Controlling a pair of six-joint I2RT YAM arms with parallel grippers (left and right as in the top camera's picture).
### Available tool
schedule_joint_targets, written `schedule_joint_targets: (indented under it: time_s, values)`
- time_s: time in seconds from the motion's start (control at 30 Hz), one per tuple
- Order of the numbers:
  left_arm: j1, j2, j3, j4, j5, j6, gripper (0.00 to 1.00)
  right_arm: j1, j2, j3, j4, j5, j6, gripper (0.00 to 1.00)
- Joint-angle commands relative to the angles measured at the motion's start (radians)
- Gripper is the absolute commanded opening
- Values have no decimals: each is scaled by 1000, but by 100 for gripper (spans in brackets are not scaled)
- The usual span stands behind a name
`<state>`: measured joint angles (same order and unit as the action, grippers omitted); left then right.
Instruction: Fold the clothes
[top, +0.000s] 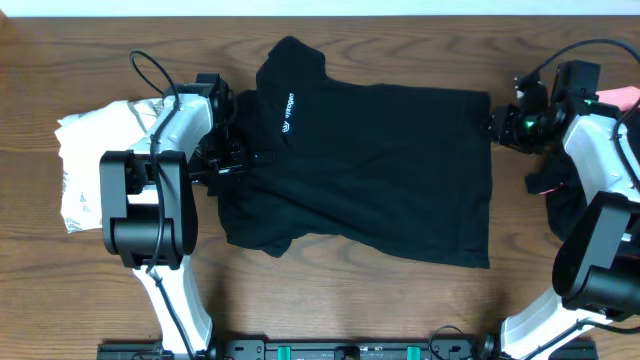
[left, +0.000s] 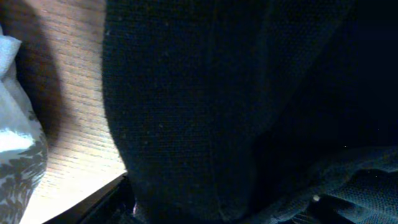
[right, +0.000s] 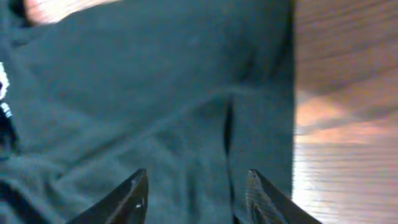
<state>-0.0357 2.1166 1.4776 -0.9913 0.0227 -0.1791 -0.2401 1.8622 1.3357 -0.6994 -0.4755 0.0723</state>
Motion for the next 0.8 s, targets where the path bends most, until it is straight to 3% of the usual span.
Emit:
schedule_joint_targets:
  time_s: [0.0, 0.5, 0.6, 0.67, 0.77]
  values:
    - [-5, 28, -29, 15, -5, 2, 70, 1, 49, 1, -9, -75, -29, 50]
    - [-5, 28, -29, 21, -5, 3, 70, 45, 209, 0, 64, -82, -24, 49]
    - [-5, 28, -29, 29, -5, 2, 70, 45, 209, 0, 64, -82, -24, 43]
    - [-5, 28, -29, 29, -5, 2, 70, 45, 209, 0, 64, -82, -24, 34]
    - [-5, 28, -29, 29, -5, 2, 70, 45, 209, 0, 65, -82, -21, 34]
